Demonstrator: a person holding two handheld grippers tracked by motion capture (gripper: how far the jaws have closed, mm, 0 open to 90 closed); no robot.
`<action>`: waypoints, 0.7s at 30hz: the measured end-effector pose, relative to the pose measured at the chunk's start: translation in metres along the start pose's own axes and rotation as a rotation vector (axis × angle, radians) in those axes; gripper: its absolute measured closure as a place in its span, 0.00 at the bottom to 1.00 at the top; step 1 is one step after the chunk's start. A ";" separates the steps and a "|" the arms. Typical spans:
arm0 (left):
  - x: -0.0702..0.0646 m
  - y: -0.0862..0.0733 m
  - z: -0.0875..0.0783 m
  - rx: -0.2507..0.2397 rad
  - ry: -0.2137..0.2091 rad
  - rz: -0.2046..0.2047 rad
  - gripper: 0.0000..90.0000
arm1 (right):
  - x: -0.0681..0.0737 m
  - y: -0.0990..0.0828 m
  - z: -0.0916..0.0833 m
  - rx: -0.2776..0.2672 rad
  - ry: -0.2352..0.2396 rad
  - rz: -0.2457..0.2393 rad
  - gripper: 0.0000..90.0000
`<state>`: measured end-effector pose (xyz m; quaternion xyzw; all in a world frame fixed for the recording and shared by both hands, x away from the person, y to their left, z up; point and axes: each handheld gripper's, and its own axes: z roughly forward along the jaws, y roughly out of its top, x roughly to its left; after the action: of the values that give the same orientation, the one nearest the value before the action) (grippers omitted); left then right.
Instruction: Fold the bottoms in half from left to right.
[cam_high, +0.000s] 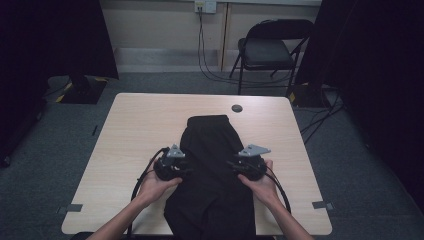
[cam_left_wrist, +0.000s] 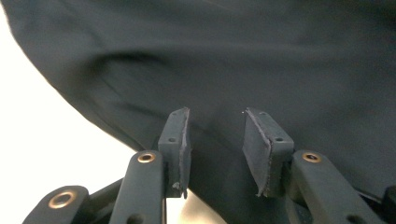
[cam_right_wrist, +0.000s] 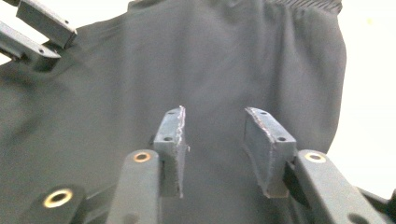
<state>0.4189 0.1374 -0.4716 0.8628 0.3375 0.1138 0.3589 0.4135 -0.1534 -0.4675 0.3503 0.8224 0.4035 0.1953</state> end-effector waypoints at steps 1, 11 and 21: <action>0.009 0.001 0.008 -0.009 0.029 -0.023 0.68 | -0.006 0.006 0.018 0.016 -0.045 0.004 0.54; 0.000 -0.011 0.014 0.007 0.052 0.014 0.71 | -0.019 -0.003 0.050 0.079 -0.037 0.057 0.49; -0.015 -0.019 -0.018 0.003 -0.077 0.037 0.60 | 0.008 -0.026 0.012 0.120 0.090 -0.009 0.49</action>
<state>0.3905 0.1465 -0.4715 0.8731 0.3077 0.0865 0.3681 0.4042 -0.1520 -0.4962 0.3390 0.8546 0.3680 0.1388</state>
